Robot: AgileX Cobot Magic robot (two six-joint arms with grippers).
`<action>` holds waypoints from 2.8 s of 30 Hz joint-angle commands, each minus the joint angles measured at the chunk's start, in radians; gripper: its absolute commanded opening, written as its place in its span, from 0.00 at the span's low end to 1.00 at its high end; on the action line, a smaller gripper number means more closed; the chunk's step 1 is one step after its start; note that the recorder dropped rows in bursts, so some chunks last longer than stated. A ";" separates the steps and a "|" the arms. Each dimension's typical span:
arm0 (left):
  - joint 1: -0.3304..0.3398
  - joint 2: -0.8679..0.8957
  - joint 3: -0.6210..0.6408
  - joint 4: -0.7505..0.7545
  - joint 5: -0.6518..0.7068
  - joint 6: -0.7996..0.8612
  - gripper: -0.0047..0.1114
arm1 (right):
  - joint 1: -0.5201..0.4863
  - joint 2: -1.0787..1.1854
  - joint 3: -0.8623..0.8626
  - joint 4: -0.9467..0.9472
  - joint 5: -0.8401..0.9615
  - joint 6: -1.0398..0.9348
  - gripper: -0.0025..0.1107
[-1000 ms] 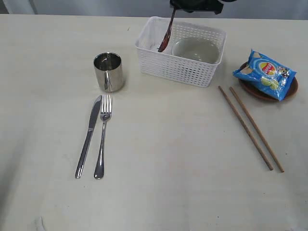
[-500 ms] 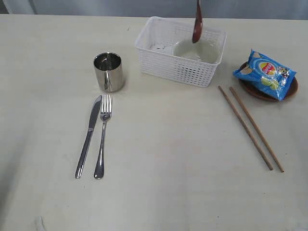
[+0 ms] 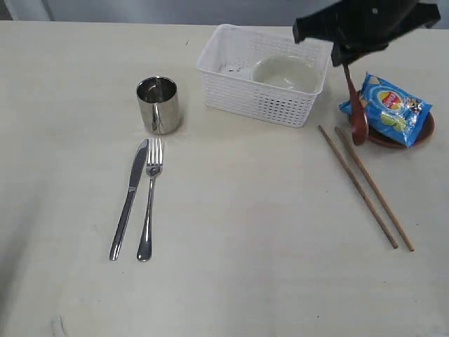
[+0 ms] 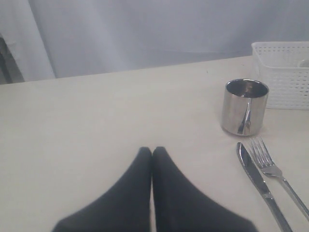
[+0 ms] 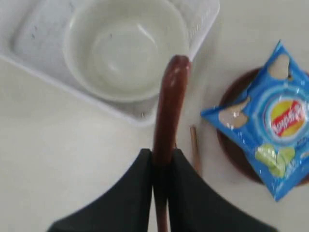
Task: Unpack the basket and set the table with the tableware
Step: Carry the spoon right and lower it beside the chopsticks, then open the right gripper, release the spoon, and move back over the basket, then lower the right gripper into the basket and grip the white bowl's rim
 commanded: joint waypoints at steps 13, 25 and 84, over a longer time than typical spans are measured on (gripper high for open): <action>0.001 -0.003 0.002 0.006 -0.008 -0.003 0.04 | -0.002 -0.048 0.416 0.007 -0.175 -0.073 0.02; 0.001 -0.003 0.002 0.006 -0.008 -0.003 0.04 | 0.000 0.124 0.390 0.007 -0.212 -0.102 0.02; 0.001 -0.003 0.002 -0.002 -0.008 -0.003 0.04 | 0.117 0.670 -0.796 0.068 0.240 0.032 0.48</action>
